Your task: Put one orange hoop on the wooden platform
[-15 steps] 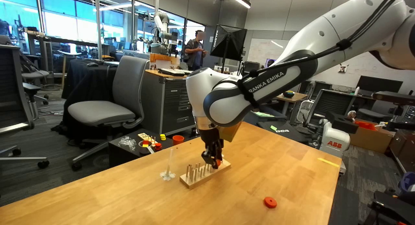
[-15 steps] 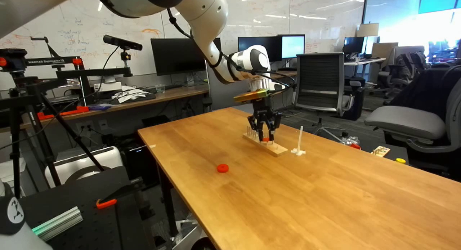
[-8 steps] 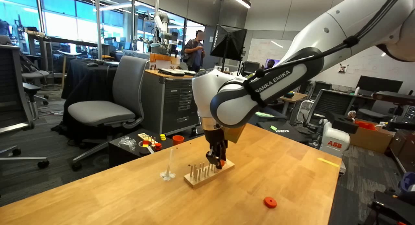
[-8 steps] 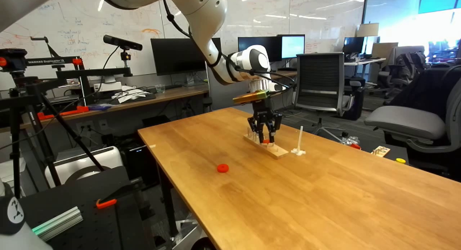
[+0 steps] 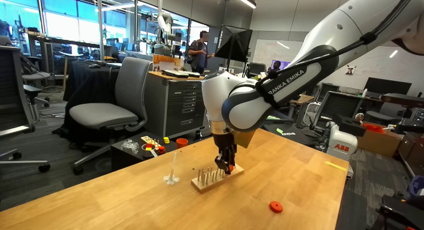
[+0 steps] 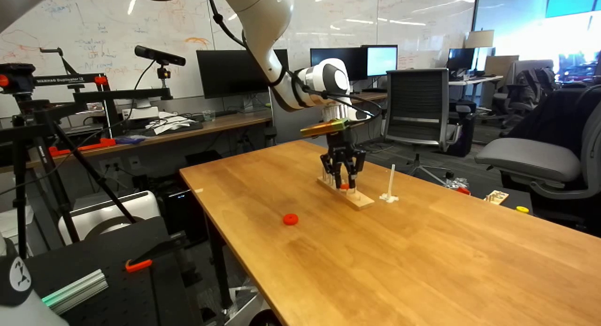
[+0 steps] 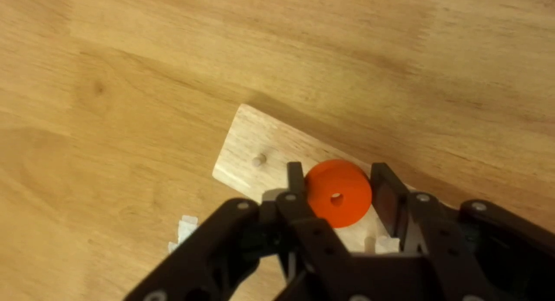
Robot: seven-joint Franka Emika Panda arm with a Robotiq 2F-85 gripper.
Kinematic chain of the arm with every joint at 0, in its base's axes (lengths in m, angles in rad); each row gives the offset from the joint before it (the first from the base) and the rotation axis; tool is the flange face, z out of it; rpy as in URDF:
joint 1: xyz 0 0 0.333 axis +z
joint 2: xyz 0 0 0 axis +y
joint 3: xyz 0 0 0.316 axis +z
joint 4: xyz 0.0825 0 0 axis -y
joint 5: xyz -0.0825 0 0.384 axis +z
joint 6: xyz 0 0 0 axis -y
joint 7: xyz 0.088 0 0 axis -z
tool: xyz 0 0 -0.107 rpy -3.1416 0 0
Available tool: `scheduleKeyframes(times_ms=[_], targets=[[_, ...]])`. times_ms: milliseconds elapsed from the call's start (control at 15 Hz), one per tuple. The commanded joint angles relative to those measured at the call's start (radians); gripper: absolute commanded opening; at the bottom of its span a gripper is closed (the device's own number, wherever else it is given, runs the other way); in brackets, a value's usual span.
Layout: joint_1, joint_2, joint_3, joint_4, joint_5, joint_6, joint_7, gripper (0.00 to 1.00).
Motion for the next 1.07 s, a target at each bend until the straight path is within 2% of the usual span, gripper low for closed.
scheduleKeyframes(times_ms=[0,1000], targets=[[-0.001,-0.047,-0.005,-0.074,0.001,0.037,0.017,0.18],[-0.016,-0.149,-0.005,-0.191,0.006,0.121,0.041,0.18]])
